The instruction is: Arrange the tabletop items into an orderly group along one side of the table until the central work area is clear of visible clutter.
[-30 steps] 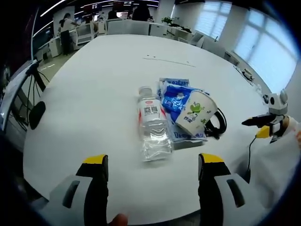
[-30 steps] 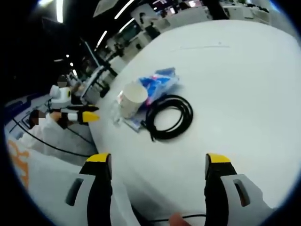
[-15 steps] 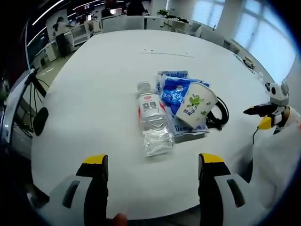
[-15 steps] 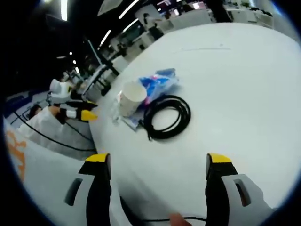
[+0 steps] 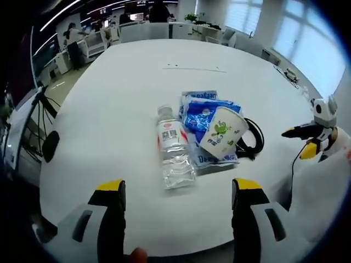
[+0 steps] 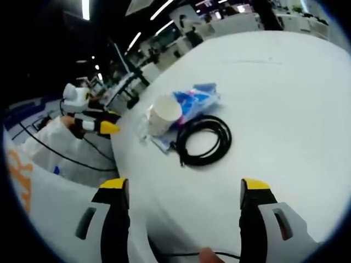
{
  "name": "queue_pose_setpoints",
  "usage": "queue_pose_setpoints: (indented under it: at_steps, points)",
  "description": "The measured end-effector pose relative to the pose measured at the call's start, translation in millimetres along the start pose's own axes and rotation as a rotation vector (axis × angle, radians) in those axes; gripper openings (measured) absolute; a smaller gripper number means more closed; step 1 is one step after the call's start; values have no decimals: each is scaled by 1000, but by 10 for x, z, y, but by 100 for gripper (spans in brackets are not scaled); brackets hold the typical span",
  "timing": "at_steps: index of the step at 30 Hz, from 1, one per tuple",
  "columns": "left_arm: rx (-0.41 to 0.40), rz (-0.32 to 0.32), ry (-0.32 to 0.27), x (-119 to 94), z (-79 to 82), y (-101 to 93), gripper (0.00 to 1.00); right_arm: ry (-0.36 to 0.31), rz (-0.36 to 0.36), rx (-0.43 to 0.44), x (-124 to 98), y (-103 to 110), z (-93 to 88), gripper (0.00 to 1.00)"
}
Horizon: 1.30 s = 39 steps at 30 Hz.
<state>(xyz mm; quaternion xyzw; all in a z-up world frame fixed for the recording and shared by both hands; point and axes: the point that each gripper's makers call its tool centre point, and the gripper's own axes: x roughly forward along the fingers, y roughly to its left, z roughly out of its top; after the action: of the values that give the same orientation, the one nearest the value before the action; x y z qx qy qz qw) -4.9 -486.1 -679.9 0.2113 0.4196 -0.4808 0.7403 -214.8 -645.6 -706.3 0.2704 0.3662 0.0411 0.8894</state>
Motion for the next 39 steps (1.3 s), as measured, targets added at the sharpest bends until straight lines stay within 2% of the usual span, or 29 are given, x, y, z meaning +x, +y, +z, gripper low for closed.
queue_pose_setpoints:
  at_steps: [15,18,23,25,28,29,36,39]
  points:
    - [9,13,-14,40,25,-38,78,-17,-4,19,-132,-22,17,81]
    - [-18,-5,-22,79,59,-20,78,-14,0,17,-117,-14,30,79]
    - [-18,-4,-26,93,167,15,77,-15,9,24,-103,-1,33,77]
    - [-37,-16,-36,118,212,1,77,-14,9,26,-90,-12,36,77]
    - [-119,-20,-35,181,226,-24,73,-18,9,28,-81,-17,52,77]
    - [-119,-39,-31,209,227,-56,72,-20,10,30,-75,-19,58,77]
    - [-71,-29,22,321,227,-56,70,-11,18,35,-54,-15,49,75]
    - [-84,-37,32,363,256,-34,69,-10,20,41,-49,-20,47,75]
